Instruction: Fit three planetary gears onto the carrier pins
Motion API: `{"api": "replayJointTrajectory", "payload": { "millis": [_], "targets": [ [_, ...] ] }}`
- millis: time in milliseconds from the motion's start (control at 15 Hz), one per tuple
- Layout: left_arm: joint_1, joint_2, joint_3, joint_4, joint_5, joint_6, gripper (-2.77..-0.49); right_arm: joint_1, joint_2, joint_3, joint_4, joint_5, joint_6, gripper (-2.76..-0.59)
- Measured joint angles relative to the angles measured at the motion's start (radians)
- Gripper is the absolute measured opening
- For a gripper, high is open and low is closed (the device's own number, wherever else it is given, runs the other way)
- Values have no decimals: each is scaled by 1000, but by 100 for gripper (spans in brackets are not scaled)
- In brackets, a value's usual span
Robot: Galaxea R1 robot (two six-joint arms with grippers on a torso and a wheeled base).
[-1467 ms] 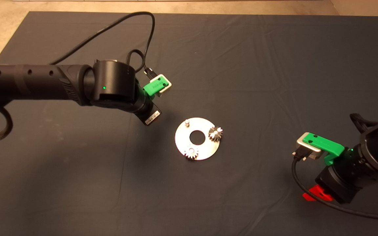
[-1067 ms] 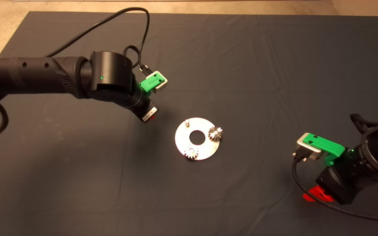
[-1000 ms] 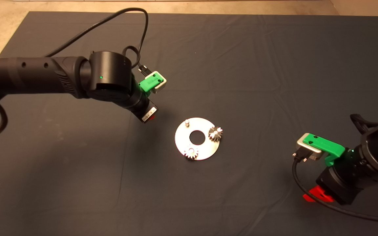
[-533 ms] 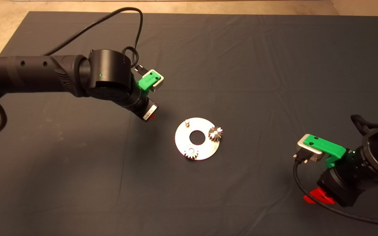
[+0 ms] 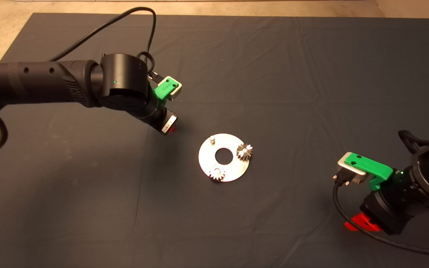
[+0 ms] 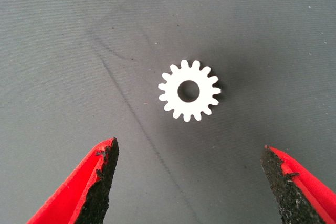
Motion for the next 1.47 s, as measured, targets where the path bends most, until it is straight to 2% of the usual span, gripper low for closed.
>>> {"api": "replayJointTrajectory", "payload": {
  "millis": [200,400,667,800,933,1133,1333,1467],
  "targets": [
    [0,0,-15,9,0,-5,-137,0,0,6,0,0,0,-133],
    [3,0,-16,40,0,-19,-137,0,0,6,0,0,0,-133],
    [3,0,-16,88,0,-62,-137,0,0,7,0,0,0,-133],
    [3,0,-16,111,-11,-91,-137,0,0,7,0,0,0,-133],
    [3,0,-16,113,-18,-105,-137,0,0,7,0,0,0,-133],
    [17,5,-9,116,-41,-163,-137,0,-1,7,0,0,0,-133],
    [22,14,14,117,-51,-217,-137,0,0,7,0,0,0,-133],
    [23,13,35,116,-53,-222,-137,0,-3,7,0,0,0,-133]
  ]
}}
